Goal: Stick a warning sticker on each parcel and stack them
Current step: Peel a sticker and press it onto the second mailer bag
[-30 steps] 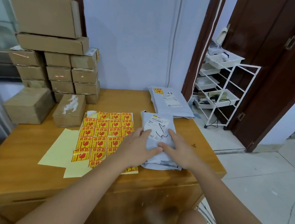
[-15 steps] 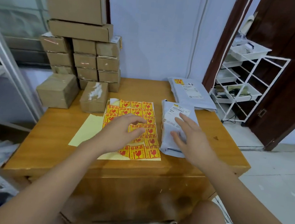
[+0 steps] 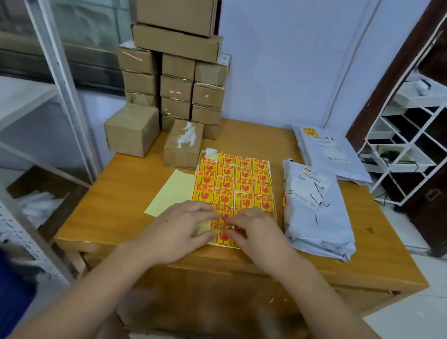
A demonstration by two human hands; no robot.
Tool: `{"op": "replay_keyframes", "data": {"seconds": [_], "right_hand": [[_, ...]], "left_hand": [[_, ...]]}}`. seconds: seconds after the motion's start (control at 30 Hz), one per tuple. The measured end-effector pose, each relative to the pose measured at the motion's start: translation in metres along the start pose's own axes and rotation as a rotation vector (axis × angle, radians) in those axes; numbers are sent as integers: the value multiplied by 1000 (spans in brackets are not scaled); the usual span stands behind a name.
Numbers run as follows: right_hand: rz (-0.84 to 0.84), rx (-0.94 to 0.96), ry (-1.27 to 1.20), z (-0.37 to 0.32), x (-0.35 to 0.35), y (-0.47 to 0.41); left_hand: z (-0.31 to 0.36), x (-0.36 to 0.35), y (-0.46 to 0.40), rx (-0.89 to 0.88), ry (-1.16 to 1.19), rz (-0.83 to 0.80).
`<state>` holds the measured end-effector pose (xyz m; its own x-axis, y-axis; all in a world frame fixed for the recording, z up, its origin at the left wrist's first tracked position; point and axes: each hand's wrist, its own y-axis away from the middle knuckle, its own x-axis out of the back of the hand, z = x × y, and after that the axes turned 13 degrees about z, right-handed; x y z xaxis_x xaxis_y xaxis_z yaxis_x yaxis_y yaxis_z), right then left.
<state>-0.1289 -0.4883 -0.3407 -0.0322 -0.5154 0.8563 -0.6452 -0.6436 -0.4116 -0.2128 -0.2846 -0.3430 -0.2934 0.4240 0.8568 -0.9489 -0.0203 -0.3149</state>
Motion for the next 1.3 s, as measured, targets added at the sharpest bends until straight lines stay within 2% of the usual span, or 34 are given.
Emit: {"op": "replay_keyframes", "data": {"seconds": [0.2,0.63,0.97,1.3], "right_hand": [[2,-62,-36,-1,-5,0],[214,-73,-160,6,-20,11],[288,-85,-195,4,-16,17],[350,-52,-88,3,-18,20]], "left_hand": [[-10,-10,6,-23,-30,-36],[-12,-12,4,-23,-54,-51],[-9,-10,4,2,-69,-67],[-1,-8,2,76,84,48]]}}
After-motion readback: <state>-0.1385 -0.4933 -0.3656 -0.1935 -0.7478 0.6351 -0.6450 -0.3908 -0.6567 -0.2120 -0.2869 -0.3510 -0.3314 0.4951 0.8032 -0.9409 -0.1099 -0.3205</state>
